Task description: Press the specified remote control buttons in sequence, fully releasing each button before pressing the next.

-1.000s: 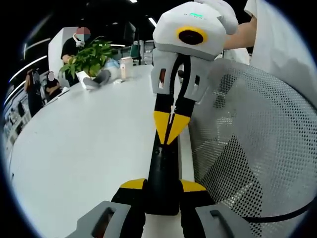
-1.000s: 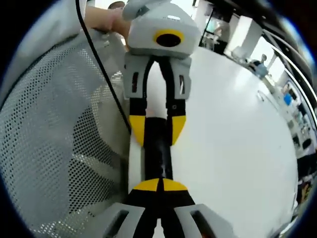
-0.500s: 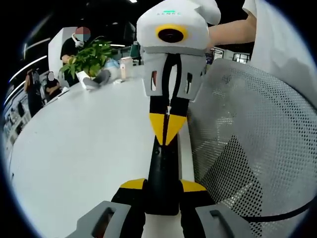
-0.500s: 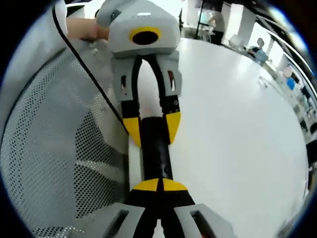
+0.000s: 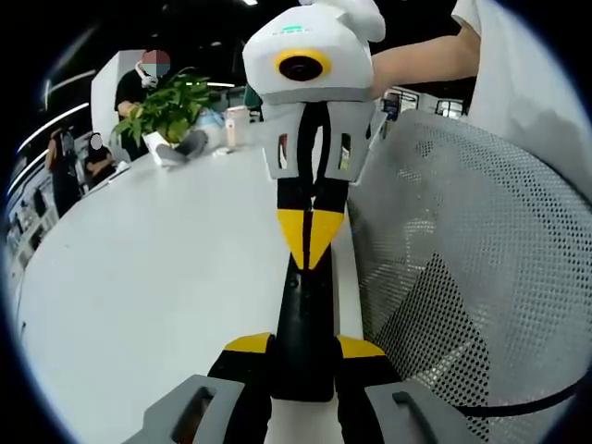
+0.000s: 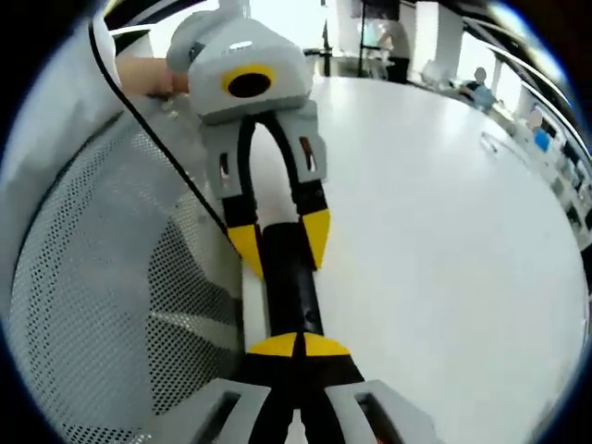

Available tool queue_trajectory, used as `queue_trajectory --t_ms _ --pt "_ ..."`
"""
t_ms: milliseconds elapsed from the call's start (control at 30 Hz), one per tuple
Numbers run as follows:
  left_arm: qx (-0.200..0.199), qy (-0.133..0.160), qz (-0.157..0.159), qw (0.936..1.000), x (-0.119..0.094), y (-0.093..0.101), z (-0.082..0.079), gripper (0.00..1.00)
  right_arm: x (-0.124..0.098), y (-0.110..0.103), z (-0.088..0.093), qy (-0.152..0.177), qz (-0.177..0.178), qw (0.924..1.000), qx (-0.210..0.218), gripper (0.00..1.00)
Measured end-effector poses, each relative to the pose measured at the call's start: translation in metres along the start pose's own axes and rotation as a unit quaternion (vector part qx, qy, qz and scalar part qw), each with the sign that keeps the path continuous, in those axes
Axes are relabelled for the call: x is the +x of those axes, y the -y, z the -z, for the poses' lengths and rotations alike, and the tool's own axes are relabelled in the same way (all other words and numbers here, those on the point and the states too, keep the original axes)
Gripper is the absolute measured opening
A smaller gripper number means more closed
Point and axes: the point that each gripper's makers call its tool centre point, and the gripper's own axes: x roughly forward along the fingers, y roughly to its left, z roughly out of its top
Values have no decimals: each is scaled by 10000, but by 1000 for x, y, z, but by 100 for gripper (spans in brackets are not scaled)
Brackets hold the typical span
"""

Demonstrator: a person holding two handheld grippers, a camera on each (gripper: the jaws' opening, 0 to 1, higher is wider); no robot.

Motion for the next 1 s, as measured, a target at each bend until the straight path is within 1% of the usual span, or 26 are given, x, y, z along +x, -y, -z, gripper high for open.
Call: queue_trajectory --t_ms 67,133,167,367,500,567,667,767,1000 --pt "-25 20 13 10000 0 0 0 24 -1 -1 1 -22 -5 10000 -94 0" --pt "-17 19 13 10000 0 0 0 24 -2 -1 5 -185 -32 9997 -154 0" --pt "-9 16 11 10000 0 0 0 24 -3 0 6 -204 -30 9997 -142 0" --pt "-11 28 22 10000 0 0 0 24 -2 0 6 -209 45 9998 -17 0" --pt "-2 20 16 10000 0 0 0 24 -1 -1 6 -314 138 9992 -181 0" --pt "8 13 13 10000 0 0 0 24 -1 0 6 -329 155 9992 -146 0" --pt "15 12 17 10000 0 0 0 24 -1 0 6 -298 157 9994 -42 0" --pt "19 9 18 10000 0 0 0 24 -2 1 6 -200 173 9995 156 0" --pt "31 -3 13 10000 0 0 0 24 -3 1 6 -56 225 9993 278 0"
